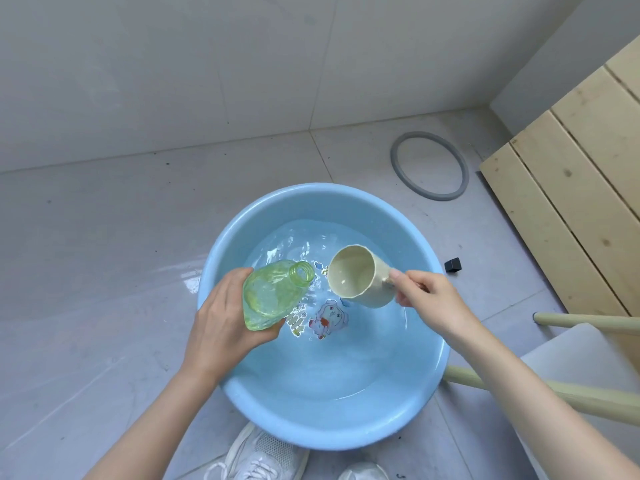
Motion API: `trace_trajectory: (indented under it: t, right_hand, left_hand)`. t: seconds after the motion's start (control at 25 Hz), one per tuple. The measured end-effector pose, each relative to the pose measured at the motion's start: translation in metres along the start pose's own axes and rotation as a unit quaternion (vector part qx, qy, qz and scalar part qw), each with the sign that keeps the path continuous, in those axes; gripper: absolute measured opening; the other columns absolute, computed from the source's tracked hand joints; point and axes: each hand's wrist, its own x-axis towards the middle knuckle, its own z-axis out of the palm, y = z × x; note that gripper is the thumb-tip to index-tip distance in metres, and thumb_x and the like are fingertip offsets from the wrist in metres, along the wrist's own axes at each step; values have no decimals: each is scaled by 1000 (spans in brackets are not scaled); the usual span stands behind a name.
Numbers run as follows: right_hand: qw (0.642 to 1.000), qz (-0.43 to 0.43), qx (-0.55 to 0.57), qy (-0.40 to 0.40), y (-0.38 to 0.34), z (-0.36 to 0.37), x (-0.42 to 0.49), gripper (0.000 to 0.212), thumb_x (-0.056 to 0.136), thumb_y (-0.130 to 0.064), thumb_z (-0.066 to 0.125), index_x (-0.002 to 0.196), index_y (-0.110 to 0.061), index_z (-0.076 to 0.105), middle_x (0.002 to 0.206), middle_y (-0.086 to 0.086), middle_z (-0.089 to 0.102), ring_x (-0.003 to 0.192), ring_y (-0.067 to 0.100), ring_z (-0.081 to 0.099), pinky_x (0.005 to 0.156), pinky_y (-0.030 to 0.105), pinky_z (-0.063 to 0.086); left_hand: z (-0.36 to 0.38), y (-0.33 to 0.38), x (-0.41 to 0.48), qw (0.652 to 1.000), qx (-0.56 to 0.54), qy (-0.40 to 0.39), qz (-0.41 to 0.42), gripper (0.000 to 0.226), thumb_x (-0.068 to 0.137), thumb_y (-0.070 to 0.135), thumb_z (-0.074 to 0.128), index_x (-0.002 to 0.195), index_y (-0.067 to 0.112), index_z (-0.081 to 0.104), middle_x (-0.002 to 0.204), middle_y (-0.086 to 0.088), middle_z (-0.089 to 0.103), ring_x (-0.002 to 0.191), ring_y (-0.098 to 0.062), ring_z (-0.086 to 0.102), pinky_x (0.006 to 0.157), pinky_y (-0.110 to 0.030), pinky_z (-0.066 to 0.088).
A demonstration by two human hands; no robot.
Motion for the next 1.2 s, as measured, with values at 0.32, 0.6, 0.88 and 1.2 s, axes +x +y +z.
trace_trajectory:
  t: [0.32, 0.6, 0.88, 1.2]
  right_hand:
    - [980, -26, 197, 4, -42, -43, -42, 42, 75, -47, 60, 48, -16, 57, 77, 3, 65, 100, 19, 68, 85, 29, 52]
    - [980, -57, 192, -8, -65, -46, -73, 57, 60, -70, 69, 54, -14, 56, 75, -5, 66, 86, 15, 67, 87, 23, 54]
    - [990, -46, 134, 23, -72, -20, -83, 68, 52, -80, 68, 55, -13, 59, 68, -1, 60, 80, 15, 67, 99, 41, 49]
    - [994, -77, 36, 67, -74, -5, -90, 73, 57, -86, 57, 61, -13, 61, 65, 15, 54, 76, 31, 57, 89, 41, 43]
  left_hand:
    - [1, 0, -1, 1000, -6, 10, 4, 76, 57, 37, 87, 117, 8, 50, 112, -4, 59, 101, -21, 55, 78, -25, 39]
    - [4, -3, -3, 1000, -12, 18, 14, 82, 62, 51, 72, 128, 8, 48, 122, -5, 58, 110, -20, 52, 87, -26, 38]
    - [5, -6, -4, 999, -26, 27, 24, 84, 61, 49, 80, 127, 9, 48, 122, -8, 56, 110, -23, 53, 89, -26, 38]
    - [6, -7, -5, 999, -26, 31, 21, 85, 60, 48, 84, 127, 5, 52, 123, -10, 58, 109, -26, 57, 92, -26, 37]
